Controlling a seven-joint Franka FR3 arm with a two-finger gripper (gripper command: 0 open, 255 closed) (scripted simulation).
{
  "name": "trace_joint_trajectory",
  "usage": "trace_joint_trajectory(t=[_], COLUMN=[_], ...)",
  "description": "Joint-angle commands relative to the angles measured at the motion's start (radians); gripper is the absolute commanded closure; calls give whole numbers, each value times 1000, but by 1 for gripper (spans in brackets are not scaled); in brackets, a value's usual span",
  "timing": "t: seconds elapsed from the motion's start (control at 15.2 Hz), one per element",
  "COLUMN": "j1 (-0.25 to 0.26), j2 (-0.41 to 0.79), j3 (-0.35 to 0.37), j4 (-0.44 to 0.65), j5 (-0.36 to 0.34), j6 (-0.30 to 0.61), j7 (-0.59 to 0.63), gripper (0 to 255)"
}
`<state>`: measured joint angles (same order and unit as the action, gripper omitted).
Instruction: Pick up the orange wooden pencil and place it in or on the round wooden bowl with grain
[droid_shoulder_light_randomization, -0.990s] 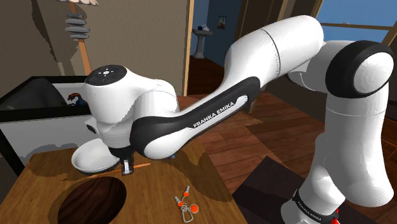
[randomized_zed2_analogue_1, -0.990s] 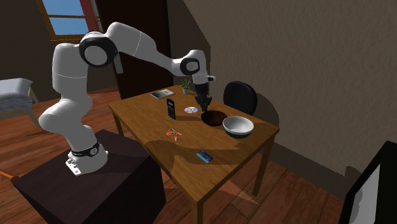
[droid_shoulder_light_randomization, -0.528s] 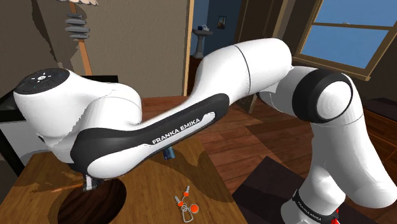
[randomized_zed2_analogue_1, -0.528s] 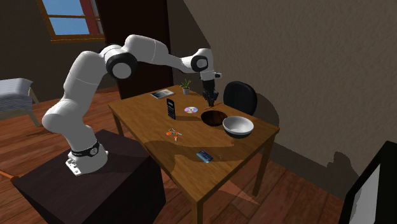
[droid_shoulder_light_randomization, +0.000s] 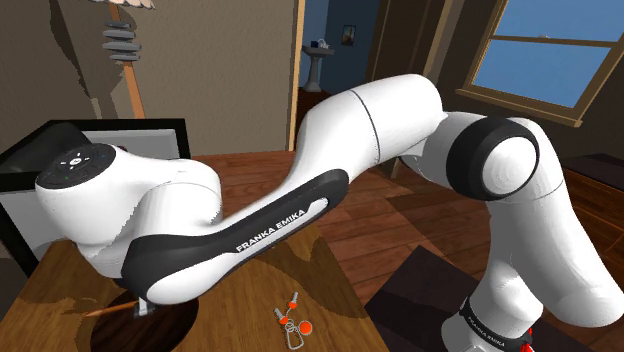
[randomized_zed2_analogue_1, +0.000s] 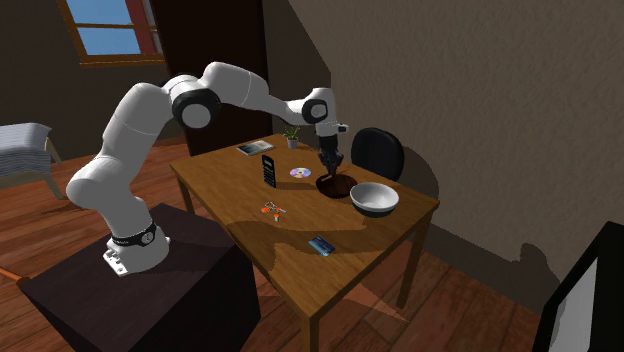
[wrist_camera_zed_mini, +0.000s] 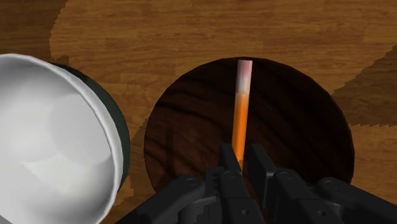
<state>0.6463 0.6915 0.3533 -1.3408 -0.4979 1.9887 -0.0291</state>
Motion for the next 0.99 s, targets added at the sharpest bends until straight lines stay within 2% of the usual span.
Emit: trace_joint_trajectory(t=[0.0,0.4,0.92], j1=[0,3,3], j2=[11,43,43], j3=[-3,-13,-13], j4=[-9,-32,-32], j5=[-5,-22,-22], j6=[19,71,71], j7=[7,26,26], gripper=[255,255,255])
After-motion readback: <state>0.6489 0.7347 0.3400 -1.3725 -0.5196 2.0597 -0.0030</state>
